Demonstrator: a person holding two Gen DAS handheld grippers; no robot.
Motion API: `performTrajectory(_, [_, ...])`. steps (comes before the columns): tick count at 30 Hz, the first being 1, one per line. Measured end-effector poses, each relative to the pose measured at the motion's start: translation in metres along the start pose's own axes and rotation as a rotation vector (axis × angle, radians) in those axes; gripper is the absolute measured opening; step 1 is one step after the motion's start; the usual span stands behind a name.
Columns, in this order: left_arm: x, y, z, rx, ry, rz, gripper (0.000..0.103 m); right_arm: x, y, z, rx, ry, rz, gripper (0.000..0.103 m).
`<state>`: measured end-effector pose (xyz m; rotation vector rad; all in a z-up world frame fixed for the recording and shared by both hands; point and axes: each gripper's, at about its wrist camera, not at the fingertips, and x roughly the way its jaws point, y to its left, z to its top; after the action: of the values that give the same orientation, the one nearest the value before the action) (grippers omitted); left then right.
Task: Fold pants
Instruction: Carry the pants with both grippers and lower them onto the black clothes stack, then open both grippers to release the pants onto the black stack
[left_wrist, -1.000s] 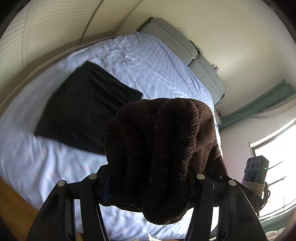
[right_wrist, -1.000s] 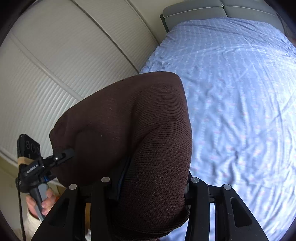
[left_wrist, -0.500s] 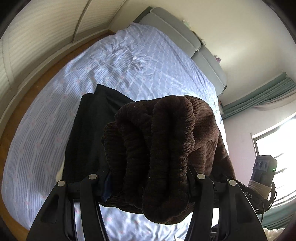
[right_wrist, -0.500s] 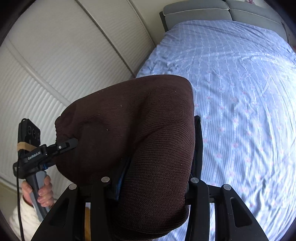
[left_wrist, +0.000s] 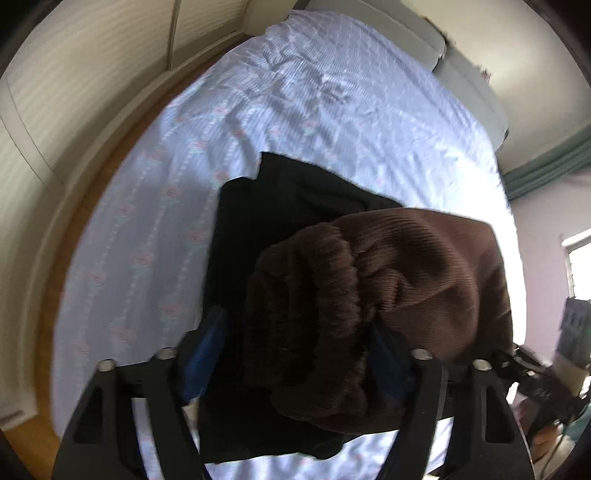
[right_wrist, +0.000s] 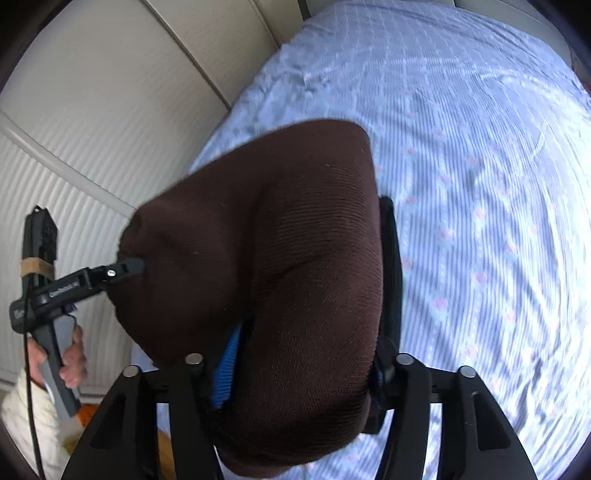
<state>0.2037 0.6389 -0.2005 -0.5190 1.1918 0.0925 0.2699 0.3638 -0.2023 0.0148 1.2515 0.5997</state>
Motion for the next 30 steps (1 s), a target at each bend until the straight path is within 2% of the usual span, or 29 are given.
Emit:
performTrajectory(2, [-0.002,0.001,-0.003,0.017,0.001,0.022,0.082,-0.004,-0.002,-0.003,0.012,-0.001,-0.014,0.066])
performTrajectory(4, [-0.004,-0.001,-0.007,0.034,0.003,0.064,0.090,-0.008,-0.005,-0.007,0.012,-0.002,-0.048,0.074])
performTrajectory(7, [-0.006,-0.007,-0.013,0.049,0.038,0.096,0.090,-0.009,-0.012,-0.010,0.015,0.041,-0.080,0.076])
performTrajectory(10, [-0.015,-0.014,-0.018,0.074,0.032,0.142,0.091,-0.017,-0.020,-0.017,0.059,0.073,-0.060,0.076])
performTrajectory(15, [-0.054,-0.033,-0.028,0.119,-0.048,0.224,0.093,-0.046,-0.016,-0.027,0.022,0.016,-0.056,0.076])
performTrajectory(21, [-0.113,-0.076,-0.066,0.213,-0.215,0.353,0.094,-0.103,-0.020,-0.043,-0.020,-0.104,-0.092,0.076])
performTrajectory(23, [-0.130,-0.098,-0.084,0.246,-0.268,0.371,0.097,-0.126,-0.023,-0.053,-0.046,-0.145,-0.124,0.076])
performTrajectory(25, [-0.143,-0.118,-0.099,0.266,-0.306,0.375,0.101,-0.155,-0.031,-0.070,-0.069,-0.186,-0.160,0.080])
performTrajectory(30, [-0.173,-0.190,-0.150,0.319,-0.400,0.350,0.103,-0.218,-0.062,-0.110,-0.063,-0.271,-0.234,0.088])
